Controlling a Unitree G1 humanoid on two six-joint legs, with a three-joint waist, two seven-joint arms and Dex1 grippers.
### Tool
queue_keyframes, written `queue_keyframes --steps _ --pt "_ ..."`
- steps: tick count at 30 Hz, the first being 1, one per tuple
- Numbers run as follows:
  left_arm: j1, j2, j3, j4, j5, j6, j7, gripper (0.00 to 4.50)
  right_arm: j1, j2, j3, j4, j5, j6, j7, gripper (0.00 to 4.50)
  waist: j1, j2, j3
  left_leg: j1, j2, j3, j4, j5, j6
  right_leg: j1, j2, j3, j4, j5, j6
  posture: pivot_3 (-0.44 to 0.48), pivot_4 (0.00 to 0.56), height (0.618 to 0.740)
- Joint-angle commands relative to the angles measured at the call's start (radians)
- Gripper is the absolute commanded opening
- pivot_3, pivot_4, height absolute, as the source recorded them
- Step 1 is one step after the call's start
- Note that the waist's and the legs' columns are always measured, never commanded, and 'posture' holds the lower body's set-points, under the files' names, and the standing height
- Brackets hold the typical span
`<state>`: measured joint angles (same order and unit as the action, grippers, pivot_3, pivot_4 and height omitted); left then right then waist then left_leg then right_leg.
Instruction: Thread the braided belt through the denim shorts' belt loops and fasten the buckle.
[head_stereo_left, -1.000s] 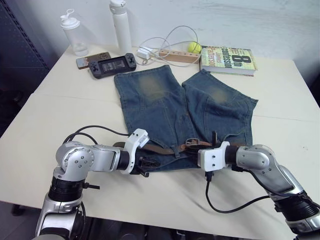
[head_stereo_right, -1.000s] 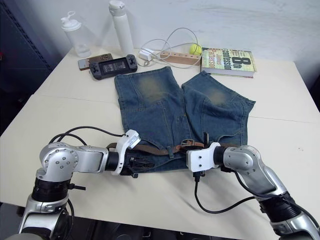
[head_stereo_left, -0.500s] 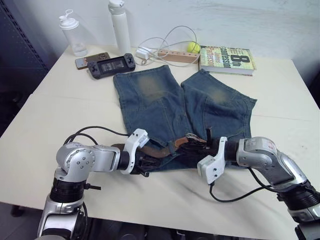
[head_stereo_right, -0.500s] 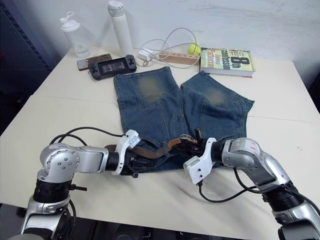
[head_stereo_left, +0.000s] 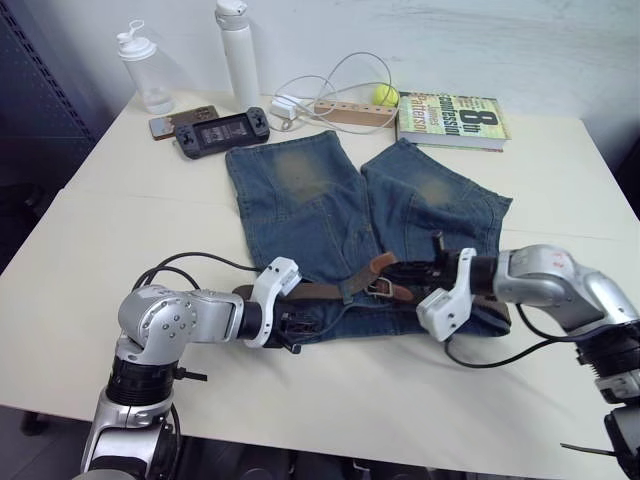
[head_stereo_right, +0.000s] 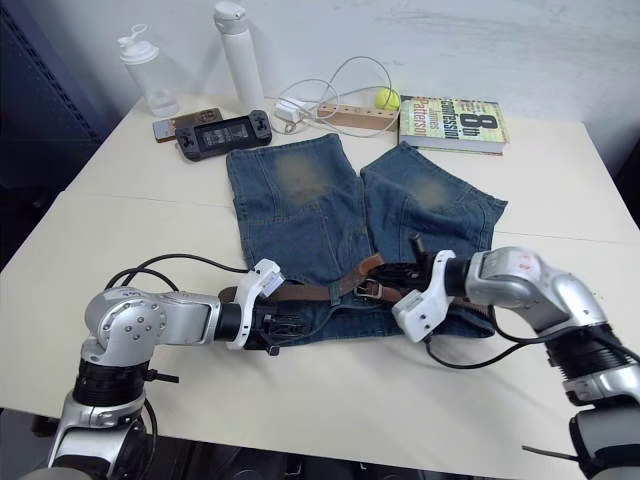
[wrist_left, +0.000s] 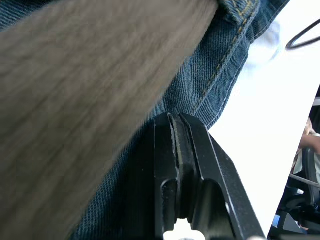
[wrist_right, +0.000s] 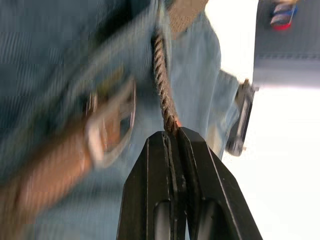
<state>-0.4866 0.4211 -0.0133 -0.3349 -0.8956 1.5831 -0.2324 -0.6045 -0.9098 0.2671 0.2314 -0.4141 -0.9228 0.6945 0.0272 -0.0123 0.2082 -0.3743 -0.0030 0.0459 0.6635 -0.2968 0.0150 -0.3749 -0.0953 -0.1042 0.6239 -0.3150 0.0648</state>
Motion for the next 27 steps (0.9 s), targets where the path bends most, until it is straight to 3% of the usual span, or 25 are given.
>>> queue_keyframes --steps 1,9,13,17,21,24,27 --pt "0.037 -0.002 -0.055 0.003 0.036 0.025 -0.01 0.0 -0.02 -0.062 -0.048 0.066 0.113 -0.014 0.024 0.1 0.0 0.0 0.0 0.0 0.0 0.0 0.0 0.0 0.0 0.0 0.0 0.0 0.0 0.0 0.0 0.0 0.15 0.708" --pt "0.015 0.018 -0.083 0.002 0.067 0.019 -0.058 0.0 0.03 -0.215 -0.127 0.137 0.25 -0.019 0.072 0.1 0.001 0.0 0.0 0.0 0.0 0.0 0.0 0.0 0.0 0.0 0.0 0.0 0.0 0.0 0.0 0.0 0.15 0.708" --pt "-0.006 0.041 -0.094 -0.002 0.067 -0.013 -0.112 0.0 0.039 -0.229 -0.135 0.116 0.272 0.008 0.088 0.1 -0.001 0.0 0.0 0.0 0.0 0.0 0.0 0.0 0.0 0.0 0.0 0.0 0.0 0.0 0.0 0.0 0.15 0.708" --pt "-0.039 0.091 -0.086 -0.032 0.052 -0.047 -0.183 0.0 0.032 -0.225 -0.135 0.086 0.286 0.04 0.104 0.1 -0.002 0.0 0.0 0.0 0.0 0.0 0.0 0.0 0.0 0.0 0.0 0.0 0.0 0.0 0.0 0.0 0.15 0.708" --pt "-0.085 0.185 -0.007 -0.055 -0.008 -0.025 -0.275 0.0 0.03 -0.244 -0.145 0.08 0.308 0.062 0.131 0.1 -0.004 0.001 0.0 -0.001 0.001 0.0 0.0 0.0 0.0 -0.001 0.0 0.0 0.001 0.0 0.0 0.0 0.15 0.708" --pt "-0.112 0.292 0.056 -0.065 -0.066 -0.015 -0.368 0.91 0.025 -0.251 -0.151 0.075 0.322 0.074 0.146 0.0 -0.007 0.001 0.002 -0.001 0.001 0.0 0.0 0.0 0.0 -0.002 0.0 0.0 0.001 0.0 -0.001 0.0 0.15 0.708" --pt "-0.118 0.388 0.093 -0.086 -0.119 -0.022 -0.455 2.19 0.025 -0.253 -0.158 0.068 0.332 0.081 0.157 0.0 -0.008 0.003 0.003 -0.001 0.001 0.0 0.0 0.0 0.0 -0.002 0.0 0.0 0.002 -0.001 -0.001 0.0 0.15 0.708"
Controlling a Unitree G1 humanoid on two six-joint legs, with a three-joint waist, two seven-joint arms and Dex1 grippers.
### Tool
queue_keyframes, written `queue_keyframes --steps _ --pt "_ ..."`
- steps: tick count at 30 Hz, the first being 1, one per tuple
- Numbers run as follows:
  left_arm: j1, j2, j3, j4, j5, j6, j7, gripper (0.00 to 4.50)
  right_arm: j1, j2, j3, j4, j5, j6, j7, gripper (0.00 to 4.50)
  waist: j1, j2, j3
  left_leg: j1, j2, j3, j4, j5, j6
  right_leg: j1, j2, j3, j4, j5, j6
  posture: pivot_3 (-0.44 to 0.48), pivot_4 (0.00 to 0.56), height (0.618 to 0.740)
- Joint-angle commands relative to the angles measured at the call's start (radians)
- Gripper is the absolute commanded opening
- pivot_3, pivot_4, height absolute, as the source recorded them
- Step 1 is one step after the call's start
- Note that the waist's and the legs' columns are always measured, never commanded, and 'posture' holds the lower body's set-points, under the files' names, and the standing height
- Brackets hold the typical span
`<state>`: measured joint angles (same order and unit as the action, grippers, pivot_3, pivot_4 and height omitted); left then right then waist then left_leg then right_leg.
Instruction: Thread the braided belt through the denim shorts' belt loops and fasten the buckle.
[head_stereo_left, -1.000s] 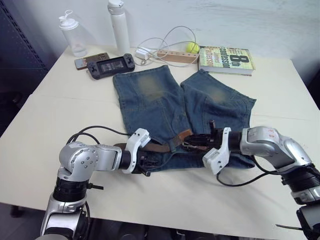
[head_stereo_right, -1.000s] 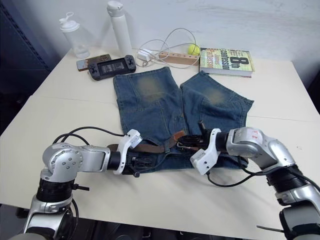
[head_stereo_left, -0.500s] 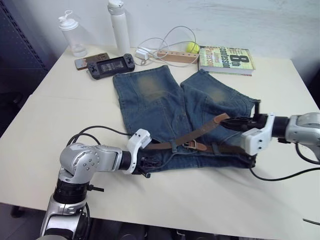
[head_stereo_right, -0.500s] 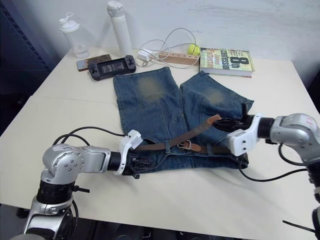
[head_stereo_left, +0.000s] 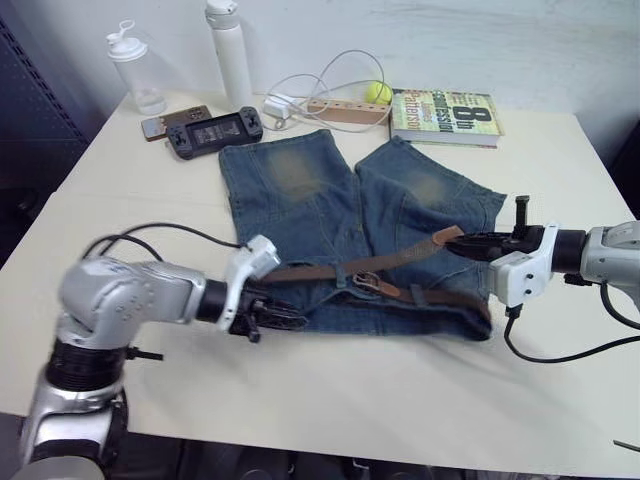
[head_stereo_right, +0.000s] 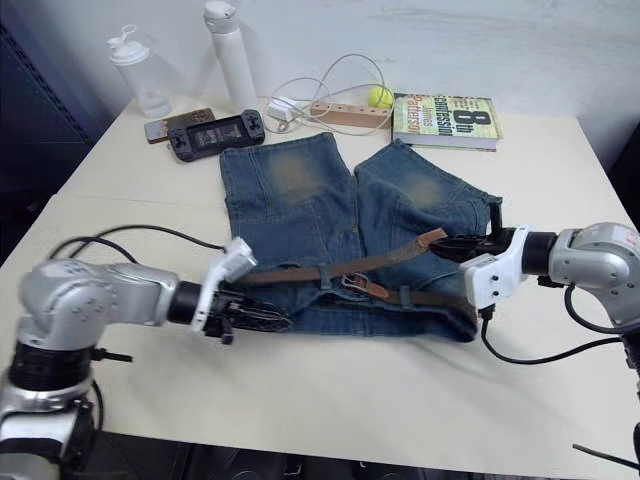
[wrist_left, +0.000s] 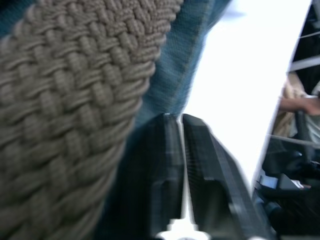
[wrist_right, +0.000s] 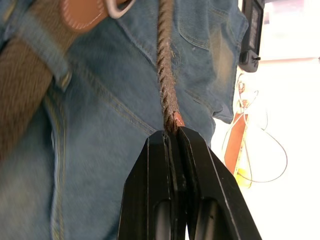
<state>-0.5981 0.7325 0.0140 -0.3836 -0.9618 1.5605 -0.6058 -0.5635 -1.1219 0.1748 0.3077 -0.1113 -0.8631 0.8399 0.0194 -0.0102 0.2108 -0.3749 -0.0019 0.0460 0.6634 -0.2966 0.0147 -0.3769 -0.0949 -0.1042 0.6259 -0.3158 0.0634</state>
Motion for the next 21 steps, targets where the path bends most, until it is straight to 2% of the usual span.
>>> queue_keyframes --steps 1,3,6,9,14,18,21 --pt "-0.007 0.117 0.093 -0.043 -0.081 -0.007 -0.124 2.63 -0.015 -0.044 -0.069 -0.011 0.034 0.024 0.017 0.0 0.001 0.001 0.0 0.0 0.0 0.0 0.0 0.0 0.0 0.0 0.0 0.0 0.0 0.0 0.0 0.0 0.15 0.708" --pt "-0.005 0.183 0.134 -0.04 -0.119 -0.024 -0.19 3.44 -0.011 -0.048 -0.079 -0.018 0.046 0.033 0.027 0.0 0.001 0.001 0.002 0.0 0.0 0.0 0.0 0.0 0.0 0.0 0.0 0.0 0.0 0.0 0.0 0.0 0.15 0.708" --pt "-0.003 0.219 0.143 -0.012 -0.123 -0.042 -0.211 4.49 -0.002 -0.045 -0.088 -0.034 0.056 0.049 0.038 0.0 0.002 0.001 0.003 0.0 0.0 0.0 0.0 0.0 0.0 0.0 0.0 0.0 -0.001 0.0 -0.001 0.0 0.15 0.708" --pt "0.015 0.241 0.095 -0.011 -0.088 -0.062 -0.209 4.49 0.004 -0.03 -0.09 -0.057 0.063 0.071 0.048 0.0 0.005 0.001 0.003 0.0 0.0 0.0 0.0 0.0 0.0 0.0 0.0 0.0 0.0 0.0 -0.001 0.0 0.15 0.708" --pt "0.03 0.171 0.036 0.01 -0.052 -0.036 -0.13 4.49 0.0 -0.012 -0.092 -0.083 0.071 0.099 0.056 0.0 0.004 0.001 0.003 -0.001 0.0 0.0 0.0 0.0 0.0 0.0 0.0 0.0 0.0 0.0 -0.001 0.0 0.15 0.708" --pt "0.002 0.101 0.143 0.041 -0.12 -0.053 -0.131 4.49 0.006 -0.011 -0.1 -0.102 0.08 0.112 0.067 0.0 0.003 0.001 0.003 -0.001 0.0 0.0 0.0 0.0 0.0 -0.001 0.0 0.0 0.0 0.0 -0.001 0.0 0.15 0.708" --pt "-0.087 -0.006 0.267 0.134 -0.135 -0.14 -0.054 4.49 0.021 -0.006 -0.097 -0.136 0.101 0.132 0.082 0.0 0.004 0.001 0.003 -0.001 0.0 -0.001 0.001 0.0 0.001 -0.001 0.0 -0.001 0.001 0.0 -0.001 0.0 0.15 0.708"
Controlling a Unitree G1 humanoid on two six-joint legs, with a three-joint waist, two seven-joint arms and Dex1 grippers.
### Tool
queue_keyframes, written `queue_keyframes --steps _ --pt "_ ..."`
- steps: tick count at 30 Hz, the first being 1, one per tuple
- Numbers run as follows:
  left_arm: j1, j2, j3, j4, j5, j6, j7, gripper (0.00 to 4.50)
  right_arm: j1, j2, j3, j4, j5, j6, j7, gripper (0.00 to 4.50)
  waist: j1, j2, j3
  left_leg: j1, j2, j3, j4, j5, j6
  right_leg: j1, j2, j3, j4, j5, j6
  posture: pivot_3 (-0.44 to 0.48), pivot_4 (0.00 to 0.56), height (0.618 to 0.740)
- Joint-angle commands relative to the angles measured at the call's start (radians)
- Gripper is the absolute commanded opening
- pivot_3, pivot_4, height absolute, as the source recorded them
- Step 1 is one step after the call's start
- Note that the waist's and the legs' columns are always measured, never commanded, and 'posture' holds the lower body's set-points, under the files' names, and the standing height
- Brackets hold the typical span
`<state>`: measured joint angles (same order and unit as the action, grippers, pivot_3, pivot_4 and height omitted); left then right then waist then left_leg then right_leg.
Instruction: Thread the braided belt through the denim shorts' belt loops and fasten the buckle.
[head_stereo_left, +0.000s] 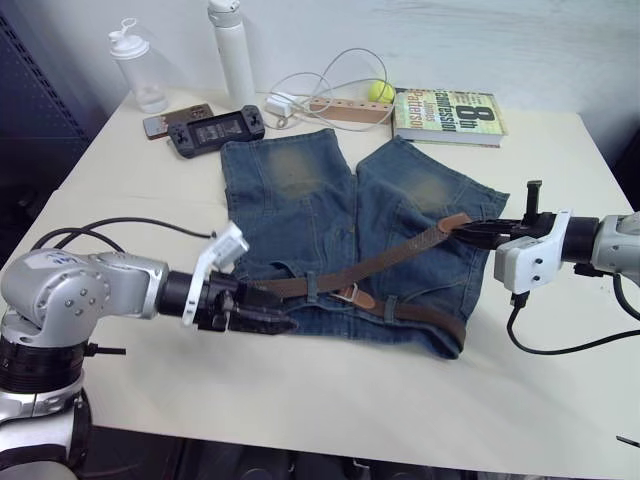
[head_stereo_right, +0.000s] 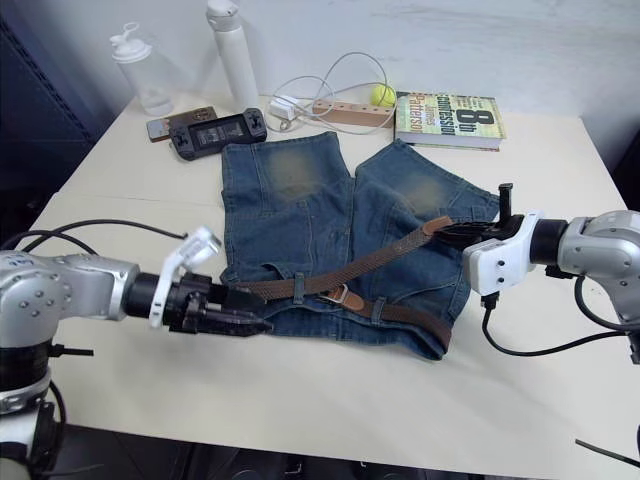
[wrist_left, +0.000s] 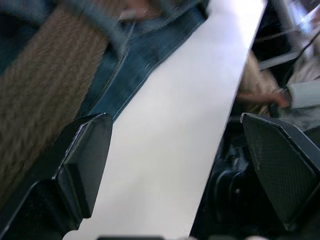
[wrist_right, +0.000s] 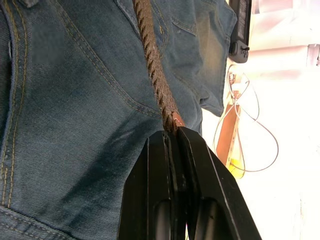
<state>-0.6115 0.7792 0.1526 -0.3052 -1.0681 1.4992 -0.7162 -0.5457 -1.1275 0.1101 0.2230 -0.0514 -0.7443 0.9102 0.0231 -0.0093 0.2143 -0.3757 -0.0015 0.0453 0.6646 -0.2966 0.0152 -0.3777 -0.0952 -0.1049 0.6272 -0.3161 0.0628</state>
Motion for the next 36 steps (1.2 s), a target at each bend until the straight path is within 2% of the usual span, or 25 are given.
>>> queue_keyframes --steps 1,6,9,13,17,23,26,30,33,36 --pt "-0.089 -0.096 0.152 0.07 -0.015 -0.127 0.088 4.49 0.007 0.005 -0.031 -0.062 0.047 0.024 0.016 0.0 0.001 0.0 0.0 0.0 0.0 0.0 0.0 0.0 0.0 0.0 0.0 0.0 0.0 0.0 0.0 0.0 0.15 0.708" --pt "-0.017 -0.132 -0.011 0.007 0.112 -0.231 0.096 4.49 0.016 0.029 -0.038 -0.098 0.047 0.069 0.017 0.0 -0.004 0.0 0.0 0.0 -0.001 0.001 -0.001 0.0 0.0 0.0 0.0 0.0 -0.001 0.0 0.001 0.0 0.15 0.708" --pt "0.05 -0.087 -0.135 -0.019 0.204 -0.288 0.064 3.72 0.024 0.031 -0.048 -0.105 0.045 0.081 0.017 0.0 -0.002 0.0 0.0 0.0 0.0 0.002 -0.001 0.0 0.0 0.0 0.001 0.0 -0.001 0.0 0.001 0.0 0.15 0.708" --pt "0.139 -0.018 -0.271 -0.012 0.342 -0.41 0.005 1.92 0.03 0.03 -0.058 -0.11 0.042 0.092 0.012 0.0 -0.002 0.0 0.0 0.001 0.0 0.002 -0.001 0.0 0.0 0.0 0.001 0.001 0.0 0.0 0.0 0.0 0.15 0.708" --pt "0.159 -0.021 -0.344 0.082 0.498 -0.543 0.025 0.14 0.032 0.043 -0.057 -0.135 0.042 0.104 0.007 0.0 0.0 0.0 0.0 0.001 0.0 0.001 0.0 0.0 0.0 0.0 0.0 0.001 0.0 0.0 0.0 0.0 0.15 0.708" --pt "0.159 -0.093 -0.319 0.065 0.566 -0.698 0.025 0.06 -0.005 0.08 -0.031 -0.19 0.062 0.14 0.032 0.0 0.001 0.0 0.0 0.001 0.0 0.001 -0.001 0.0 0.0 0.0 0.0 0.001 0.0 0.0 0.0 0.0 0.15 0.708" --pt "0.133 -0.161 -0.199 0.028 0.478 -0.677 0.048 0.06 -0.022 0.099 -0.024 -0.211 0.076 0.159 0.05 0.0 0.001 0.0 0.0 0.0 0.0 0.001 0.0 0.0 0.0 0.0 0.0 0.0 0.0 0.0 0.0 0.0 0.15 0.708" --pt "0.072 -0.119 0.011 -0.044 0.18 -0.518 -0.044 0.06 -0.045 0.113 -0.023 -0.21 0.088 0.175 0.079 0.0 -0.002 -0.001 0.001 0.0 0.0 0.001 0.0 0.0 0.001 0.0 0.0 -0.001 0.0 0.0 0.0 0.0 0.15 0.708" --pt "0.013 -0.117 0.047 -0.062 0.11 -0.467 -0.001 0.06 -0.064 0.127 -0.011 -0.205 0.092 0.193 0.105 0.0 -0.002 0.0 0.001 0.0 0.0 0.001 0.0 0.0 0.001 0.0 0.0 0.0 0.0 0.0 0.0 0.0 0.15 0.708" --pt "-0.057 -0.185 -0.024 -0.091 0.14 -0.464 0.084 0.06 -0.093 0.15 0.009 -0.212 0.084 0.258 0.129 0.0 0.001 -0.001 0.001 0.001 0.0 0.001 0.001 0.0 0.001 0.002 0.0 0.0 0.001 0.0 0.001 0.0 0.15 0.708"
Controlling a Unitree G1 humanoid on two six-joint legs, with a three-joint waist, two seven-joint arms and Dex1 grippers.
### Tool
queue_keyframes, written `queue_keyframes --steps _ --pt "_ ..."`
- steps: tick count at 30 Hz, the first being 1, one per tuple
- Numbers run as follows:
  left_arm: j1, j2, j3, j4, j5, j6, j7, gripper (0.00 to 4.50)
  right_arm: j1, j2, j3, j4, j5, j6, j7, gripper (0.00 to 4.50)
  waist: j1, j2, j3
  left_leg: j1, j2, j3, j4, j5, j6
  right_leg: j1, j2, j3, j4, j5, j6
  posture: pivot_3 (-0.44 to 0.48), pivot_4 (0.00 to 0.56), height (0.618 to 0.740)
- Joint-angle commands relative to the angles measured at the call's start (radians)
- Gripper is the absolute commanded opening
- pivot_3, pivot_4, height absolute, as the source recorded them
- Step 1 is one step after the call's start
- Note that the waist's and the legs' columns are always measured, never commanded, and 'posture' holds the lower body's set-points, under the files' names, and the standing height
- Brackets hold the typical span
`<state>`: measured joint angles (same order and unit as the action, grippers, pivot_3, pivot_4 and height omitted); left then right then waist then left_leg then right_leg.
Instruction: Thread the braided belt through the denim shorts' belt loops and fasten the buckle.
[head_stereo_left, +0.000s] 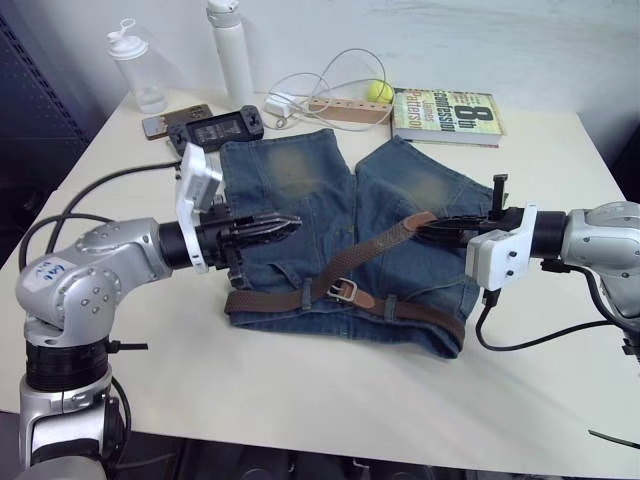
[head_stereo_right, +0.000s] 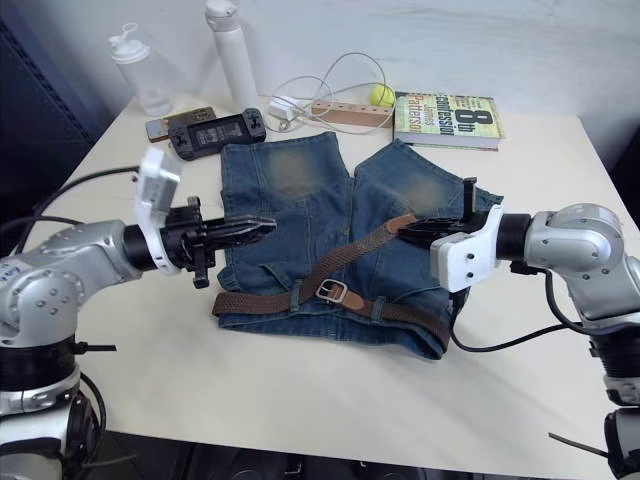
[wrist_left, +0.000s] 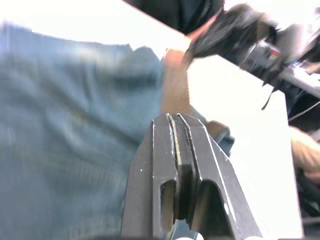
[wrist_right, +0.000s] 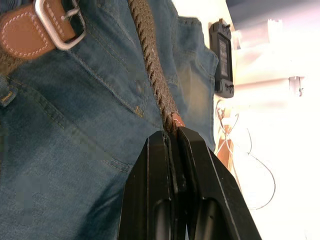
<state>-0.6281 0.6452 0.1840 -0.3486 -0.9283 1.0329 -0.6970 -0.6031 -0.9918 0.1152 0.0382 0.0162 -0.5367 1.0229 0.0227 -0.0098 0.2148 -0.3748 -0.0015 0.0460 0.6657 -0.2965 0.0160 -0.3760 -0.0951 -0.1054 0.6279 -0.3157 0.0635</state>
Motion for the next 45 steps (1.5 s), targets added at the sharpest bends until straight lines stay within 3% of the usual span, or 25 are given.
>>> queue_keyframes --steps 1,4,5,9,14,22,25,28,35,36,38,41,45 --pt "-0.055 -0.075 -0.079 -0.056 0.016 -0.003 0.088 0.06 -0.044 0.022 0.007 -0.029 0.013 0.074 0.021 0.0 0.003 0.0 0.0 0.0 0.0 0.0 0.0 0.0 0.0 0.0 0.0 0.0 0.0 0.0 0.0 0.0 0.15 0.708" --pt "-0.083 -0.15 -0.182 -0.066 0.114 -0.029 0.18 0.06 -0.064 0.042 0.011 -0.049 0.013 0.185 0.032 0.0 0.004 0.0 0.0 -0.001 -0.001 0.0 0.0 0.0 0.0 0.0 0.0 0.0 -0.001 0.0 0.0 0.0 0.15 0.708" --pt "-0.087 -0.166 -0.24 -0.071 0.18 -0.059 0.208 0.69 -0.069 0.052 0.006 -0.063 0.018 0.221 0.026 0.0 0.004 0.0 0.0 -0.002 -0.001 0.0 0.0 0.0 0.001 0.0 0.0 0.0 0.0 0.0 0.001 0.0 0.15 0.708" --pt "-0.089 -0.187 -0.429 -0.07 0.417 -0.201 0.269 2.1 -0.07 0.063 -0.013 -0.116 0.02 0.298 0.014 0.0 0.001 0.0 0.0 -0.002 -0.001 0.0 -0.001 0.0 0.001 -0.001 0.001 0.0 -0.001 0.0 0.001 0.0 0.15 0.708" --pt "-0.078 -0.188 -0.546 -0.045 0.594 -0.308 0.262 2.1 -0.062 0.069 -0.031 -0.159 0.021 0.377 -0.006 0.0 0.001 0.0 0.0 -0.001 0.0 0.001 0.0 0.001 0.001 -0.001 0.001 0.0 0.0 0.0 0.0 0.0 0.15 0.708" --pt "-0.076 -0.265 -0.553 0.002 0.724 -0.366 0.338 2.1 -0.048 0.078 -0.033 -0.194 0.017 0.41 -0.018 0.0 0.003 0.0 0.0 -0.001 0.0 0.0 -0.001 0.001 0.001 -0.001 0.001 0.0 -0.001 0.0 0.0 0.0 0.15 0.708" --pt "-0.085 -0.294 -0.532 0.031 0.738 -0.373 0.356 1.27 -0.042 0.08 -0.032 -0.205 0.027 0.425 -0.014 0.0 0.003 0.0 0.0 -0.001 0.0 0.0 0.0 0.001 0.001 -0.001 0.0 0.0 0.0 0.0 0.001 0.0 0.15 0.708" --pt "-0.085 -0.283 -0.562 0.068 0.786 -0.378 0.335 0.03 -0.029 0.087 -0.033 -0.235 0.06 0.467 0.002 0.0 0.003 0.0 0.0 -0.001 0.0 0.0 0.0 0.001 0.001 -0.001 0.0 0.0 0.0 0.0 0.001 0.0 0.15 0.708" --pt "-0.057 -0.299 -0.489 0.09 0.763 -0.367 0.293 0.03 -0.017 0.096 -0.095 -0.273 0.167 0.623 0.013 0.0 0.002 0.0 0.0 -0.001 0.0 0.0 0.0 0.001 0.001 -0.001 0.0 0.0 0.0 0.0 0.0 0.0 0.15 0.708" --pt "-0.055 -0.298 -0.474 0.092 0.755 -0.362 0.287 0.0 -0.017 0.092 -0.111 -0.279 0.2 0.659 0.02 0.66 0.003 0.0 0.0 -0.001 0.0 0.0 0.0 0.001 0.001 -0.001 0.0 -0.001 0.0 0.0 0.0 0.0 0.15 0.708" --pt "-0.046 -0.3 -0.412 0.099 0.715 -0.333 0.271 0.0 0.0 0.052 -0.157 -0.304 0.272 0.764 0.053 1.23 0.004 0.0 0.0 -0.001 0.0 0.0 0.0 0.001 0.001 -0.001 0.0 -0.001 0.0 0.0 0.0 0.0 0.15 0.708" --pt "-0.028 -0.281 -0.327 0.105 0.647 -0.284 0.226 0.0 0.095 -0.034 -0.214 -0.368 0.366 0.968 0.097 2.49 0.007 0.0 0.0 -0.002 0.0 -0.001 -0.001 0.001 0.002 -0.001 0.0 -0.002 -0.001 0.0 0.0 0.0 0.15 0.708" --pt "0.002 -0.217 -0.271 0.113 0.597 -0.265 0.139 0.0 0.245 -0.031 -0.286 -0.443 0.425 1.098 0.033 4.46 0.007 0.0 0.0 -0.003 0.0 -0.002 -0.001 0.0 0.002 -0.001 -0.001 -0.003 -0.001 0.0 0.0 0.0 0.15 0.708"
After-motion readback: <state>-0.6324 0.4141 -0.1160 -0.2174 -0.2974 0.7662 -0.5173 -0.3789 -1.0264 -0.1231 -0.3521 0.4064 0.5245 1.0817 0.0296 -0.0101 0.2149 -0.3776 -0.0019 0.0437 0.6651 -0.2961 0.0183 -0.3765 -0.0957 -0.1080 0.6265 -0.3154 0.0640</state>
